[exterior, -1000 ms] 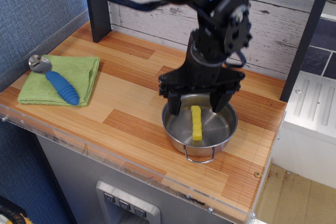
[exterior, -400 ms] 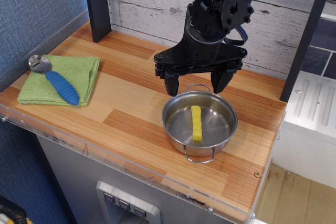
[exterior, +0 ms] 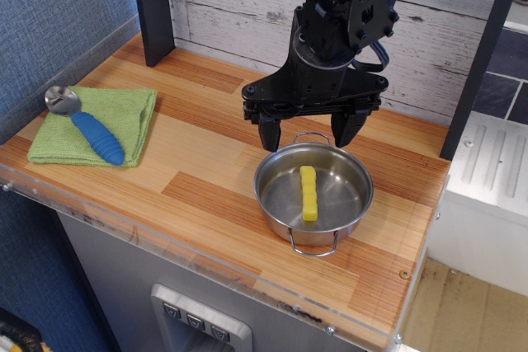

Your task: Pick the yellow item and put it inside the vessel

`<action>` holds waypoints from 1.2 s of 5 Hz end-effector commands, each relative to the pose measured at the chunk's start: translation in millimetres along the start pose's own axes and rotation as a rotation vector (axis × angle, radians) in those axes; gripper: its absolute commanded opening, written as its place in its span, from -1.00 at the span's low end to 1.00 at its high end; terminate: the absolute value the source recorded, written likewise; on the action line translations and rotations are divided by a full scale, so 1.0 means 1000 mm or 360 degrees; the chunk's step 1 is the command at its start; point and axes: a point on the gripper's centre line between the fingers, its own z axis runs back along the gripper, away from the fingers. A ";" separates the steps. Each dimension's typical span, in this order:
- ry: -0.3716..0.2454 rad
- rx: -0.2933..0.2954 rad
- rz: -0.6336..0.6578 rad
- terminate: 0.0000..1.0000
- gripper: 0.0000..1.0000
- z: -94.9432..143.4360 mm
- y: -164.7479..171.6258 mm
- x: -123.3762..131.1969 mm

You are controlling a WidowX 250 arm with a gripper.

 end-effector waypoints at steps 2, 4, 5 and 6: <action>-0.0056 -0.0057 0.0004 -1.00 1.00 0.017 -0.002 0.001; -0.0056 -0.0057 0.0004 -1.00 1.00 0.017 -0.002 0.001; -0.0056 -0.0057 0.0004 -1.00 1.00 0.017 -0.002 0.001; -0.0056 -0.0057 0.0004 1.00 1.00 0.017 -0.002 0.001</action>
